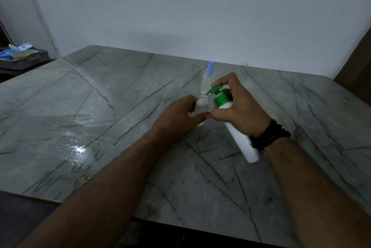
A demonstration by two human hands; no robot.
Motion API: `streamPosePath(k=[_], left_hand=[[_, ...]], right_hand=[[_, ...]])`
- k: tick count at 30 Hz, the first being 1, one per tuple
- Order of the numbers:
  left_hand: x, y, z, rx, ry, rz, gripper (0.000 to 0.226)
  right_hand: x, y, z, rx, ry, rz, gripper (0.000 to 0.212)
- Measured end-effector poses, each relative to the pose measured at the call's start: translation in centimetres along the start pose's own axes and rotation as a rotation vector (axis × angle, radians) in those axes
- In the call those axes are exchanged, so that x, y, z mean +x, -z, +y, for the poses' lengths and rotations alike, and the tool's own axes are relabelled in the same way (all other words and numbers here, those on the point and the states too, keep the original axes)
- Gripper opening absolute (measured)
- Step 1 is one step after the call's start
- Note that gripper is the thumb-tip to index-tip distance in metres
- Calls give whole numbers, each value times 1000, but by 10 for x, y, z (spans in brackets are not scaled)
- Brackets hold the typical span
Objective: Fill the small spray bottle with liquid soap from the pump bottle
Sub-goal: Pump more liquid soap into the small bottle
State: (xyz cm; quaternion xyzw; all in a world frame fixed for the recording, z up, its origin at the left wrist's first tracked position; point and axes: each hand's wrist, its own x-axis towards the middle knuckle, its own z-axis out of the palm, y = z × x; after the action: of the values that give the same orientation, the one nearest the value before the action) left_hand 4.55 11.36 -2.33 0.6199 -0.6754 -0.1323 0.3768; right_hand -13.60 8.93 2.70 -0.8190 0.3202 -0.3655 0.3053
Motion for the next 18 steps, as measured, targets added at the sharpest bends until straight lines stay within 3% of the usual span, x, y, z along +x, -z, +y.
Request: streamPosePath(k=[18], left_hand=[[-1,1,1,3,-6,5,47]], right_hand=[[-1,-1,3,10,13,18,65]])
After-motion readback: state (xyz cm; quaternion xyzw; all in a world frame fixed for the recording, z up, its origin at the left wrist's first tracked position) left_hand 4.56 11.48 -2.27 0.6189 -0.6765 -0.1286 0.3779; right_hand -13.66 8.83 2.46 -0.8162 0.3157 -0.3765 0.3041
